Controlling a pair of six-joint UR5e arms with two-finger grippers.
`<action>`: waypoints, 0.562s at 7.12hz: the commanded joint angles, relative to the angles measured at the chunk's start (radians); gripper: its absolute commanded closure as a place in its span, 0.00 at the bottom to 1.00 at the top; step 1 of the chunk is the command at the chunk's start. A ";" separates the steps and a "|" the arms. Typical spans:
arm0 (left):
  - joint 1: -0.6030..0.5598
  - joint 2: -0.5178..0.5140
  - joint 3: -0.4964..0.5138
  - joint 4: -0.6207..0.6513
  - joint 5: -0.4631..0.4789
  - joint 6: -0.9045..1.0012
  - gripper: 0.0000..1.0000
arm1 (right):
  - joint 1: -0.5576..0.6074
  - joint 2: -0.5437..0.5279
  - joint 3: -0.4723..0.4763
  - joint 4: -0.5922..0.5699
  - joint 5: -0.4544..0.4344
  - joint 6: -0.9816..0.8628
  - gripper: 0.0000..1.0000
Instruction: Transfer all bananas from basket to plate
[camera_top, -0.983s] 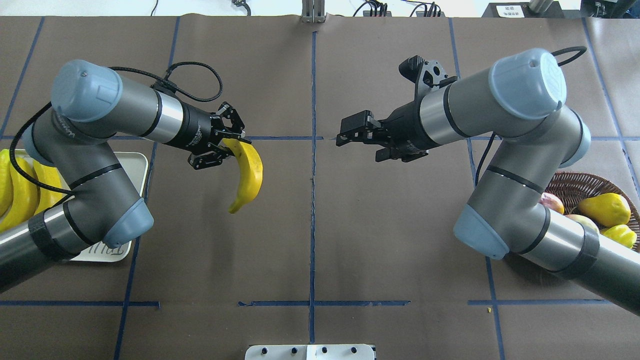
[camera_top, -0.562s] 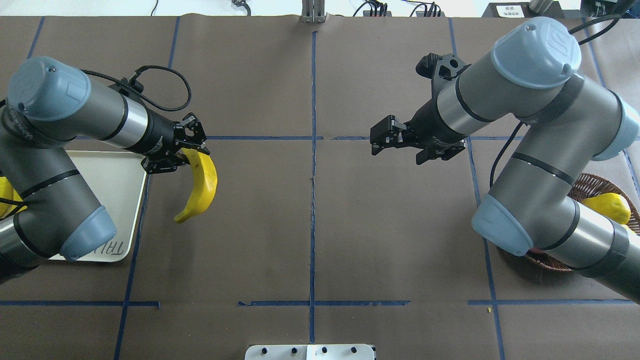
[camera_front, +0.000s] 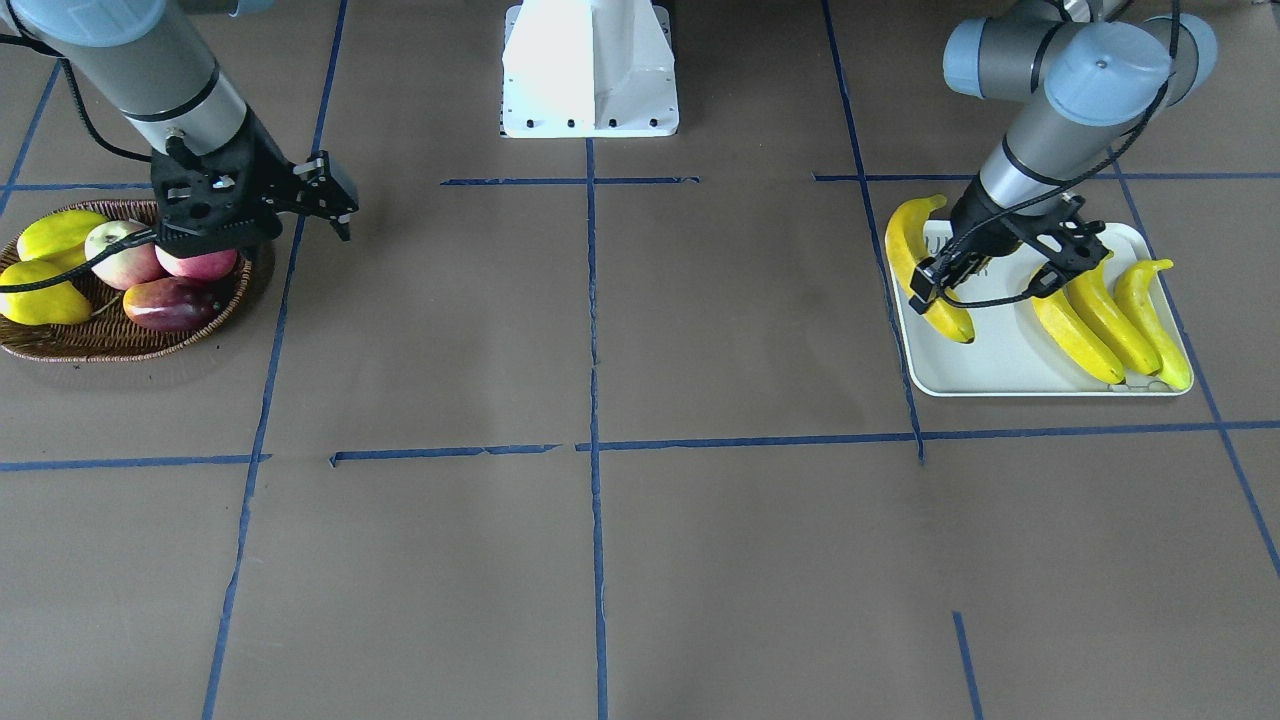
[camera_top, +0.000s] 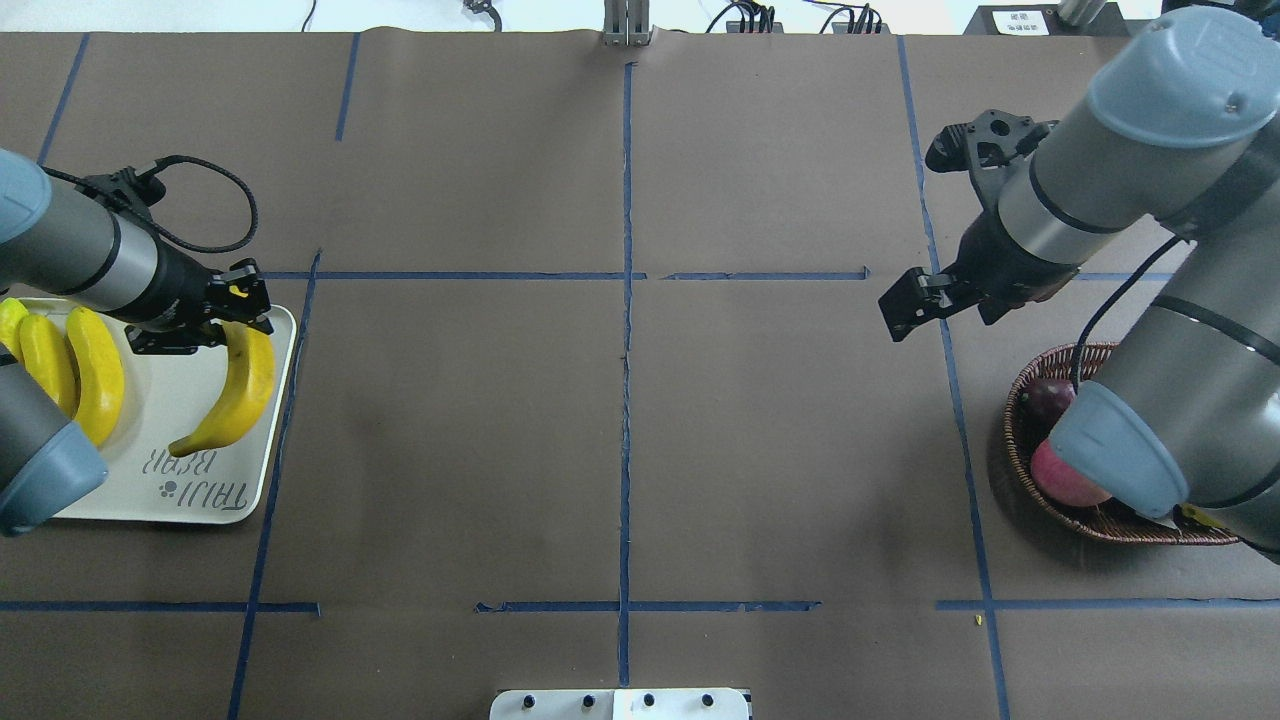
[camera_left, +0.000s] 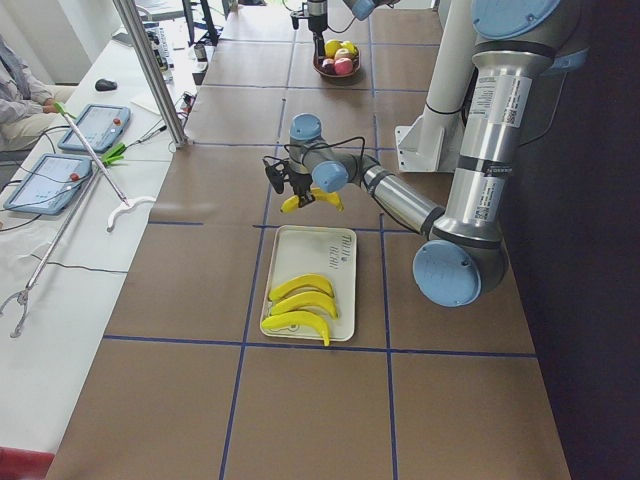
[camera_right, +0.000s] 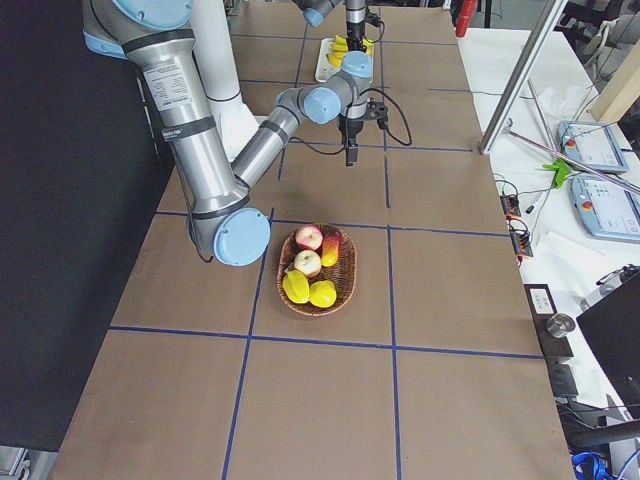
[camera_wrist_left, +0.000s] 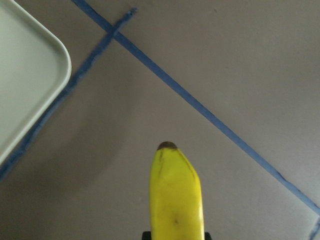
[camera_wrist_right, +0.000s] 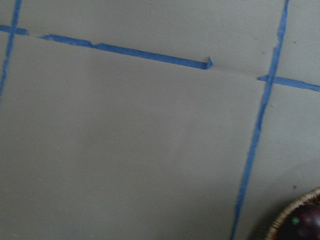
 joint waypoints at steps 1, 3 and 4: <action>-0.052 0.071 0.024 -0.009 0.004 0.034 1.00 | 0.121 -0.163 0.032 -0.001 0.012 -0.295 0.01; -0.085 0.077 0.147 -0.123 0.007 0.017 1.00 | 0.150 -0.204 0.029 -0.001 0.012 -0.389 0.01; -0.085 0.077 0.204 -0.188 0.018 0.005 1.00 | 0.150 -0.204 0.027 -0.001 0.011 -0.387 0.01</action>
